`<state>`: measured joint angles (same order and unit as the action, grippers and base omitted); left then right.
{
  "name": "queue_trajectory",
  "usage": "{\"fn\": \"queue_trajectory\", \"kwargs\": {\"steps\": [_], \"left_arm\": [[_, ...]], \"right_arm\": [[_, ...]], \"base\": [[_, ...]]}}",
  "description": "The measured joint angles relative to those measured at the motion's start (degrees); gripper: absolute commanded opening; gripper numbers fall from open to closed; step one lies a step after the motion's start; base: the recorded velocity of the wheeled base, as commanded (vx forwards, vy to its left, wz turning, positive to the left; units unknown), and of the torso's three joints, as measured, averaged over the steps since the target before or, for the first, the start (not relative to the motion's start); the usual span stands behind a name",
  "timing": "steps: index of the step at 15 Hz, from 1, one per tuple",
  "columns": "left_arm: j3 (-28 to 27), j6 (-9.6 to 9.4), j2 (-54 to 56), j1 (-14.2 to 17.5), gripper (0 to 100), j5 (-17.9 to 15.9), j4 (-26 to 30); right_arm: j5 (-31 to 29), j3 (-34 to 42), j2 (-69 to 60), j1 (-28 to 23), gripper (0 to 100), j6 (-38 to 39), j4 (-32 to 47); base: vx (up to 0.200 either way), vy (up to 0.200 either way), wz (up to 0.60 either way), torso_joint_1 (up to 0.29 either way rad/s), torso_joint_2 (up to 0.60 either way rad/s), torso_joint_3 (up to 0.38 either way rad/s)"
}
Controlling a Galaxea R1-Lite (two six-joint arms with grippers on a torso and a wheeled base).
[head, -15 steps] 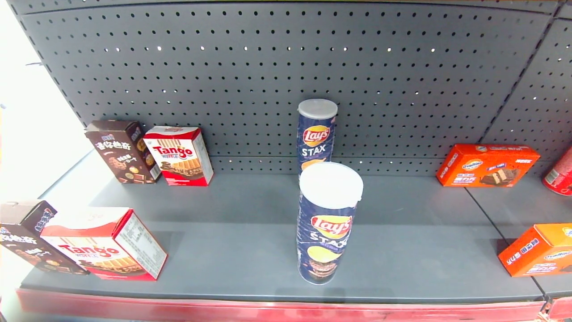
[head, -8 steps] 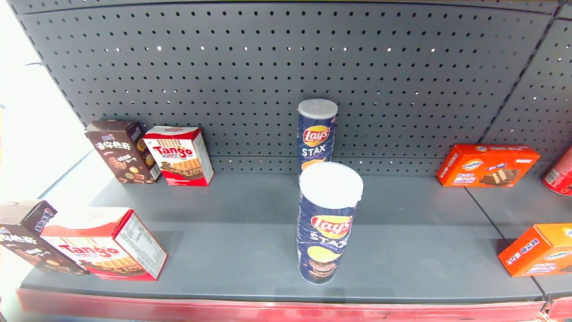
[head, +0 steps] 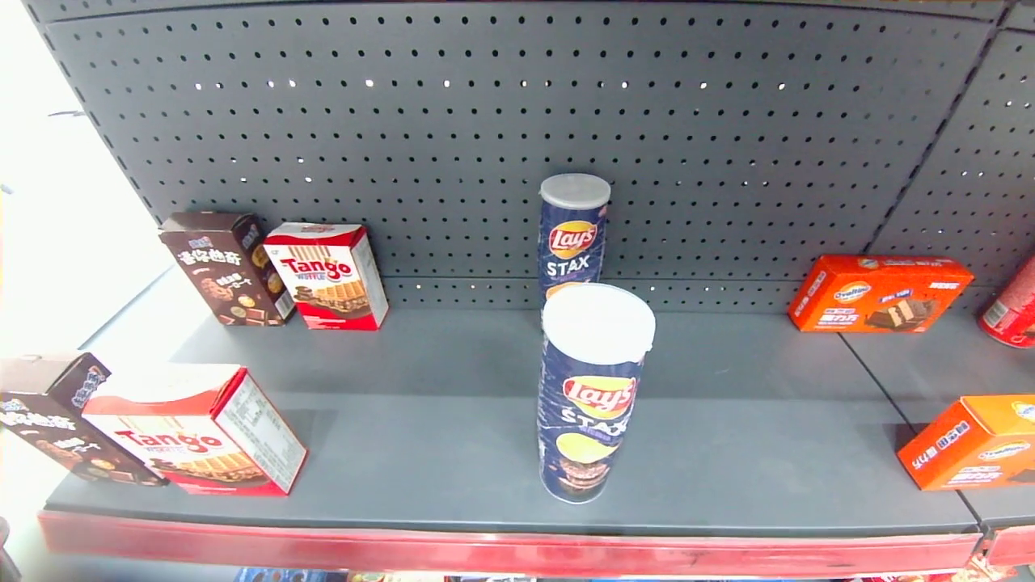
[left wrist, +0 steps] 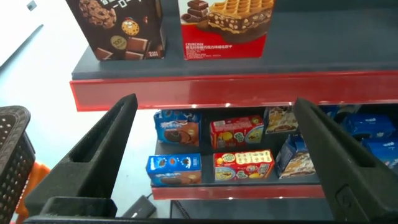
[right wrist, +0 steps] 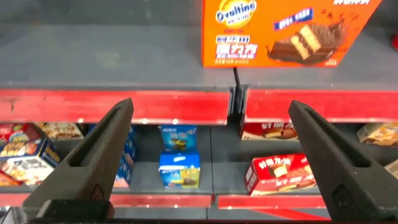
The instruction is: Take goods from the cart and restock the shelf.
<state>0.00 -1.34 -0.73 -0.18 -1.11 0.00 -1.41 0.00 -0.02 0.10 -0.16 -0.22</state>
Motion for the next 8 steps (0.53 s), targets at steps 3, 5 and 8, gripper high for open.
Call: {"fn": "queue_trajectory", "kwargs": {"steps": [3,5,8], "left_arm": [[-0.02,0.01,0.00,0.00,100,0.05,0.02],[-0.02,0.12,0.00,0.00,100,0.13,0.00],[0.00,0.22,0.00,0.00,100,0.22,0.00]], "right_arm": [[0.02,0.00,0.02,-0.02,100,0.00,0.00],[0.00,0.00,0.02,-0.02,100,0.00,-0.02],[0.00,0.00,0.02,-0.05,100,0.06,0.00]], "base": [[0.000,0.000,0.00,0.000,0.00,0.000],[0.000,0.000,0.00,0.000,0.00,0.000],[0.000,0.000,0.00,0.000,0.00,0.000]]}}
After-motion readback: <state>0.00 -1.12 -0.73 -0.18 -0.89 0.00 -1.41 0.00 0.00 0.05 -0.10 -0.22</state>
